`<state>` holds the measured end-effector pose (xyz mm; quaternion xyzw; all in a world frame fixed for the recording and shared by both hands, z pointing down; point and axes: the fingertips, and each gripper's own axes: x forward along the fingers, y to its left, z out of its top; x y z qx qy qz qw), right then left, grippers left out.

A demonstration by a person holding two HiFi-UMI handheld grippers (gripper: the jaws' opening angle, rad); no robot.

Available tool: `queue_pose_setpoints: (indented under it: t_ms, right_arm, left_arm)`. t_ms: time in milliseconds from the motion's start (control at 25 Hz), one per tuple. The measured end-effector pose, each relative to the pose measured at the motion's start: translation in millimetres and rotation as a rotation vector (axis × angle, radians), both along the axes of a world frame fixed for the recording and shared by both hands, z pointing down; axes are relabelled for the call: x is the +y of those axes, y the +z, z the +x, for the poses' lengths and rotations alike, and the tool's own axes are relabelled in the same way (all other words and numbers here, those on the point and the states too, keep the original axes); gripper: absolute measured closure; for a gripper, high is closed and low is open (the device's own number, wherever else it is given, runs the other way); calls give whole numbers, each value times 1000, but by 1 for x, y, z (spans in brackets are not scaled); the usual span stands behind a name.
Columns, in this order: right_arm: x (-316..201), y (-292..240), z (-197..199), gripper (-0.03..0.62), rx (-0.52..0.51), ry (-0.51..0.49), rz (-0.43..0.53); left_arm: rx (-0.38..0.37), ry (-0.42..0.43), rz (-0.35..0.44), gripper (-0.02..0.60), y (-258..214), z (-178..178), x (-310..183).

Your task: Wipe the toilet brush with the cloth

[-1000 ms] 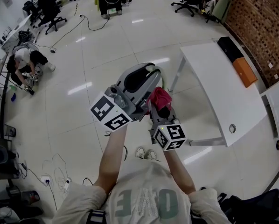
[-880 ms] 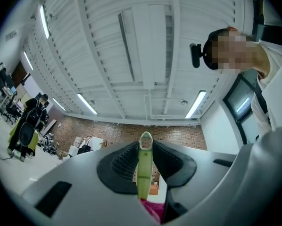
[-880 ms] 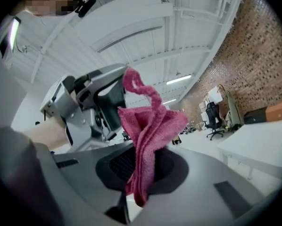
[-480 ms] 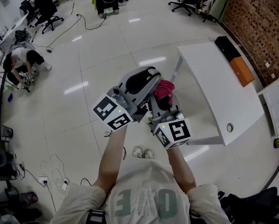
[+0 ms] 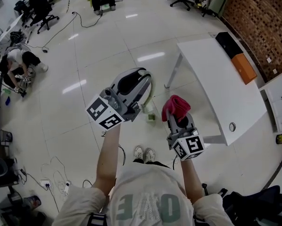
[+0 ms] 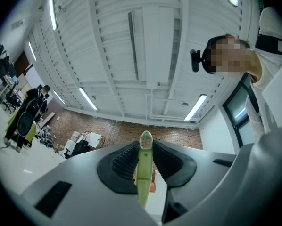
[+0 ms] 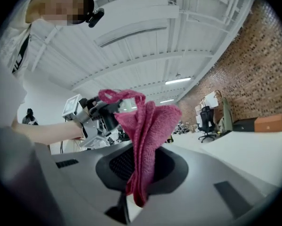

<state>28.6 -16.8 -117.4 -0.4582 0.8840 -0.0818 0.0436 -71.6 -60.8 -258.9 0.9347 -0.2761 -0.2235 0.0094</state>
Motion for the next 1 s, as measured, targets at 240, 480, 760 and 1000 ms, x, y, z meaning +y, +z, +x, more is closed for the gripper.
queue_pose_setpoints:
  t_ms: [240, 480, 760, 1000]
  right_arm:
    - [-34, 53, 45, 562, 54, 76, -95]
    - [-83, 179, 63, 563, 97, 38, -68]
    - [-129, 440, 71, 562, 54, 4, -23]
    - [-145, 623, 97, 562, -34, 124, -63]
  left_arm:
    - [-13, 63, -50, 482, 42, -3, -31]
    - [-8, 172, 2, 482, 160, 8, -51]
    - [39, 264, 67, 482, 412, 28, -88]
    - [1, 318, 58, 482, 588, 57, -105]
